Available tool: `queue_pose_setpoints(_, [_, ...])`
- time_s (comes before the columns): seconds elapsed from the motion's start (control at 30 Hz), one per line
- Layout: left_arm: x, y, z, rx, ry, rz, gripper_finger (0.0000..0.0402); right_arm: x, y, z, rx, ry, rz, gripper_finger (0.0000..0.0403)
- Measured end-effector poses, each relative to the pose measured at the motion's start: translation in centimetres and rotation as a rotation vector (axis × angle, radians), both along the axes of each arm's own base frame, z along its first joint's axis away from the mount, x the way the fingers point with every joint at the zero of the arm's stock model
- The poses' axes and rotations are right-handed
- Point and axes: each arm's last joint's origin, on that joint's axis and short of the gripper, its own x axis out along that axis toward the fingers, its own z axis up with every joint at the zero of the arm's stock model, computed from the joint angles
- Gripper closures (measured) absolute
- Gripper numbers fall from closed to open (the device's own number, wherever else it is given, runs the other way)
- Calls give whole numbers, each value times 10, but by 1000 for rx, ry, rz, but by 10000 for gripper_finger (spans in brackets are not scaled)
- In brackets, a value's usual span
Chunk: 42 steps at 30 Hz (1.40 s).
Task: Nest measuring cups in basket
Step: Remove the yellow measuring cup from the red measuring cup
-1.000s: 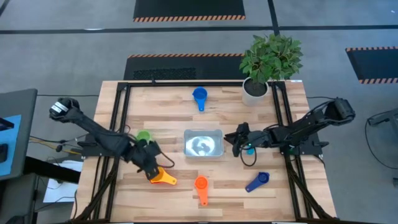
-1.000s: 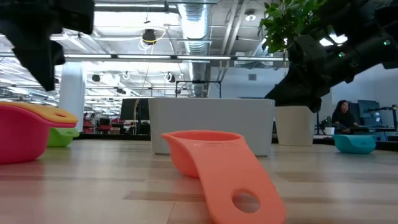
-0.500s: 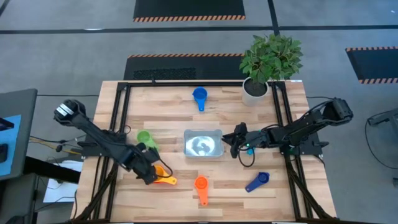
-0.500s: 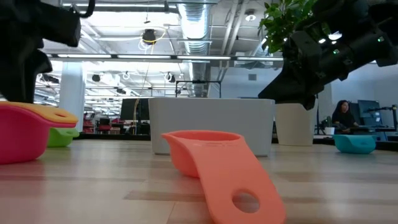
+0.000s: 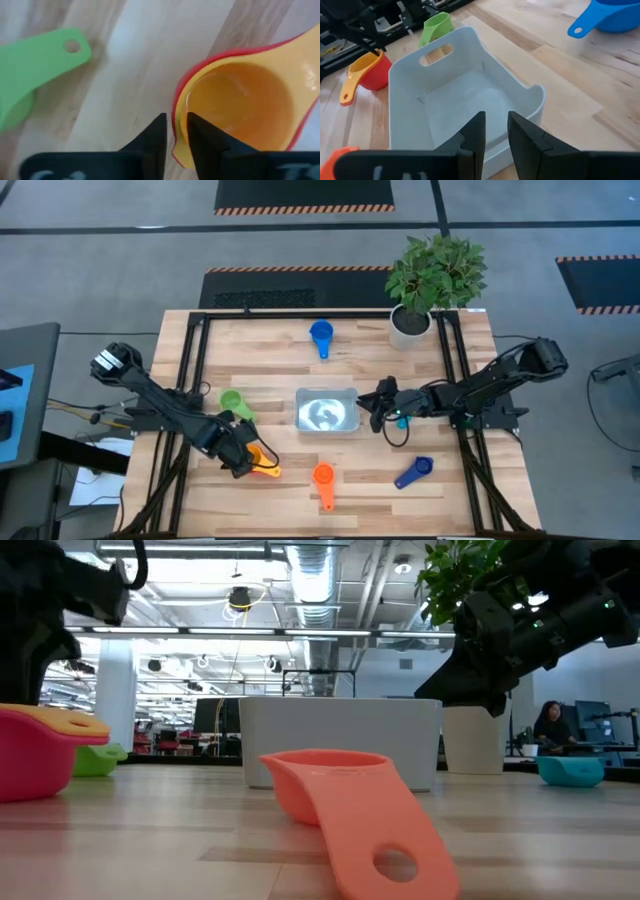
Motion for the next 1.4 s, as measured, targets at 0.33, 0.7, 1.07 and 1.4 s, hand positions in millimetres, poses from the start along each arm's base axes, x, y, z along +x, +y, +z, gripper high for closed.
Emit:
queue_pose_setpoints(0.33, [4,0,17,68,-16,-18,399,0,-1,0,2,1,-2,294])
queue_pose_setpoints(0.7, [3,2,9,123,-34,-12,372,0,-1,0,3,1,1,294])
queue_pose_setpoints(1.07, [3,0,5,72,-13,-44,306,0,-1,0,3,3,3,294])
queue_pose_setpoints(1.4, [2,1,5,82,-13,-43,360,0,0,0,4,4,6,294])
